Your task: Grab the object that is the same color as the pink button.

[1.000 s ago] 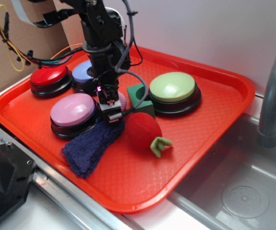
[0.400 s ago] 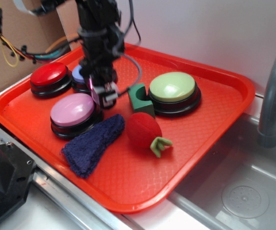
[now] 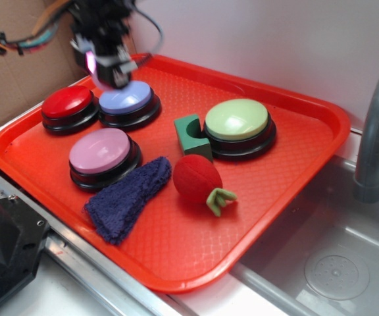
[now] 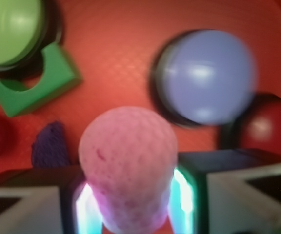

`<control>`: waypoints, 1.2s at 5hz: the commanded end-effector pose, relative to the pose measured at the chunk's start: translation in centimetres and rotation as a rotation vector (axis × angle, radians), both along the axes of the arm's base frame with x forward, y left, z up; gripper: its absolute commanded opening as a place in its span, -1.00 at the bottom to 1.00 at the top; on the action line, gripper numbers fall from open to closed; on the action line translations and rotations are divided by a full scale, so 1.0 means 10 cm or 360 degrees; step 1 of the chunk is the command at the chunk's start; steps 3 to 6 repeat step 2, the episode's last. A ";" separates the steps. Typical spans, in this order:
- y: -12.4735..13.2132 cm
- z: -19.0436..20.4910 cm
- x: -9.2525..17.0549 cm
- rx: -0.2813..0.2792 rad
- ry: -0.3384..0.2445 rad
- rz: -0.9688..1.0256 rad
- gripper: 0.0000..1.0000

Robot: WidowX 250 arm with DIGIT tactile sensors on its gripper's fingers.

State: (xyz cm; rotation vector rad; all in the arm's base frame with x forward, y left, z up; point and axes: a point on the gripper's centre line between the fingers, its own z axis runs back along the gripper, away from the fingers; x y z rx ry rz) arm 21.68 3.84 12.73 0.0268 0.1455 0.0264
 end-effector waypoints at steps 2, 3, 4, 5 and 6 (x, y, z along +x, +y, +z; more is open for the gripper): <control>0.15 0.45 -0.18 0.0093 -0.0216 0.0259 -1.00; 0.15 0.45 -0.18 0.0093 -0.0216 0.0259 -1.00; 0.15 0.45 -0.18 0.0093 -0.0216 0.0259 -1.00; 0.15 0.45 -0.18 0.0093 -0.0216 0.0259 -1.00; 0.15 0.45 -0.18 0.0093 -0.0216 0.0259 -1.00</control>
